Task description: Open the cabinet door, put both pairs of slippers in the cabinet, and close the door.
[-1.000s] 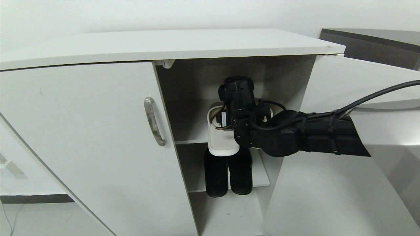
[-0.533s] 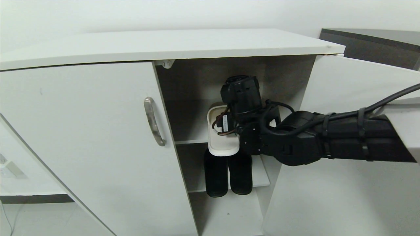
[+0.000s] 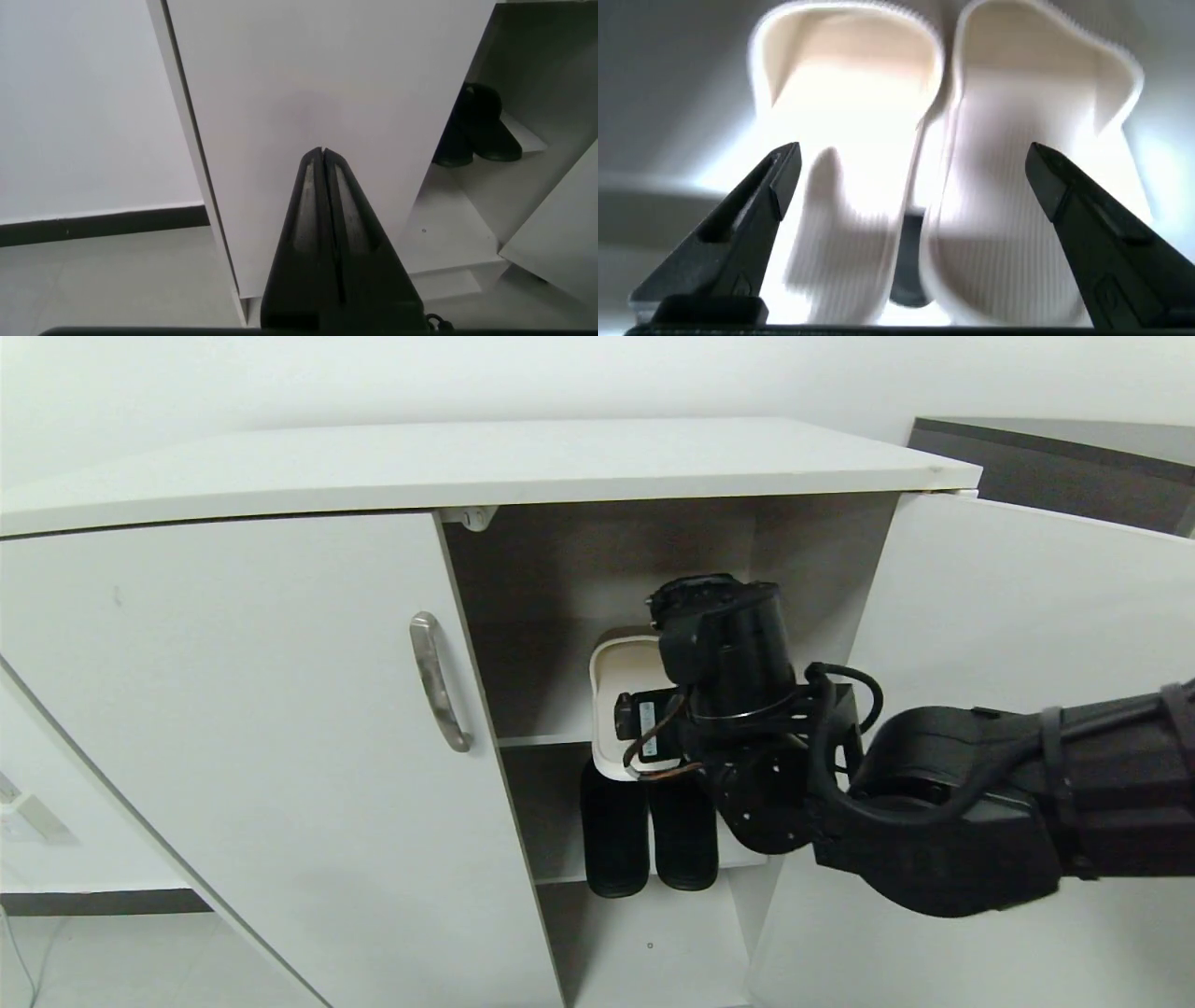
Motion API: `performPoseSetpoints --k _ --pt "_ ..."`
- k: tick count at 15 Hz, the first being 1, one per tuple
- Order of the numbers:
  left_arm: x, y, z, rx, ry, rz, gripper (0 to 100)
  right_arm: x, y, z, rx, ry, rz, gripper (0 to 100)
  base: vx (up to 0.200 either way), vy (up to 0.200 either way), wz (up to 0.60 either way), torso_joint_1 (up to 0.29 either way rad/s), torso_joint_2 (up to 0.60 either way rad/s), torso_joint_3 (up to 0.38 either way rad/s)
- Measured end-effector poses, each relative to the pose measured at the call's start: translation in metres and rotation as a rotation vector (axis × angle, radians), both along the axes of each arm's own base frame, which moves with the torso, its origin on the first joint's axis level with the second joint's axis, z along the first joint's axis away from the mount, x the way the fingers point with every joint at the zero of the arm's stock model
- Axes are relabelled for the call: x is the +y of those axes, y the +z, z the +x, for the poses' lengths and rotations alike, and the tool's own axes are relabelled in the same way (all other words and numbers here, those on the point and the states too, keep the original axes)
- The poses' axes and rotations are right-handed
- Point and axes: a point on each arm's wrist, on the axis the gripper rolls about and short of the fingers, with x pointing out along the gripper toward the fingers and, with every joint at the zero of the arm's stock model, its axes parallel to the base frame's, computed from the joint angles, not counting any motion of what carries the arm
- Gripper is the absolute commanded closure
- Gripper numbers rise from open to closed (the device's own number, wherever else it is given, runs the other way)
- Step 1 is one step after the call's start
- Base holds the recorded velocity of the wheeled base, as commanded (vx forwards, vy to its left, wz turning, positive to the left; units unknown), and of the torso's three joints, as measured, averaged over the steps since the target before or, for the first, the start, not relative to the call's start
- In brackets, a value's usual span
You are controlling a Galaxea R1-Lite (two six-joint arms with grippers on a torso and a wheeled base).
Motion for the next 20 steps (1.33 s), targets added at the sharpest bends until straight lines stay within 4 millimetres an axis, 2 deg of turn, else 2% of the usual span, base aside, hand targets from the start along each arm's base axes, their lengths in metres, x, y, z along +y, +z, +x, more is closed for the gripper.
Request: performPoseSetpoints --k 1,5,9,16,20 --pt "0.0 0.0 0.0 0.0 0.0 0.0 100 -0.004 0.001 -0.009 -0.003 0.039 0.017 100 0.0 0.0 0.0 0.0 0.0 0.0" --pt "0.0 0.0 0.0 0.0 0.0 0.0 100 -0.026 0.005 -0.048 -0.015 0.258 0.093 100 0.0 0.0 0.0 0.0 0.0 0.0" --pt "0.0 0.0 0.0 0.0 0.0 0.001 100 -0.046 0.003 -0.082 -0.02 0.42 0.081 100 0.0 0.0 0.0 0.0 0.0 0.0" --pt "0.0 0.0 0.0 0.0 -0.001 0.001 100 -0.051 -0.004 -0.087 -0.031 0.442 0.062 100 0.0 0.0 0.0 0.0 0.0 0.0" --pt "0.0 0.0 0.0 0.0 -0.001 0.001 100 -0.051 -0.007 -0.087 -0.028 0.441 0.055 100 -0.2 0.0 0.0 0.007 0.0 -0.001"
